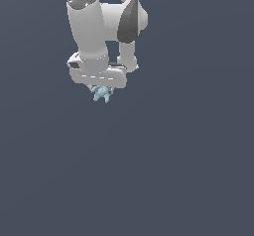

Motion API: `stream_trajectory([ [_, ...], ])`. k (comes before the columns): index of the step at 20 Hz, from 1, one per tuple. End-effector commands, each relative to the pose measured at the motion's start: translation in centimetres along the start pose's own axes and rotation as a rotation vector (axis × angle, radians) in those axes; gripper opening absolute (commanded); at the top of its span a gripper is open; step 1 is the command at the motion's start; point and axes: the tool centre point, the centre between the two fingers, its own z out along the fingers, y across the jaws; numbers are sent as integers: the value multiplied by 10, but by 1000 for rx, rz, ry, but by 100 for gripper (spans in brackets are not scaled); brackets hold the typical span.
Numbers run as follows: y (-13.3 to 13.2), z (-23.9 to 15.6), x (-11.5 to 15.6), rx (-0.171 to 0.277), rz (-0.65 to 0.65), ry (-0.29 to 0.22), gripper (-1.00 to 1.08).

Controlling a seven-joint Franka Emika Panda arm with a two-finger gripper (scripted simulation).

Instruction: Pick up the object and move it to a goal position.

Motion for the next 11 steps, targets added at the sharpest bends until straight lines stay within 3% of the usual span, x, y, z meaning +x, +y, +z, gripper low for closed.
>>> stream_trajectory([
  [1,6,-8,-4,0,-1,-1,-100],
  [11,10,-14,-5,-1,-1,-1,-100],
])
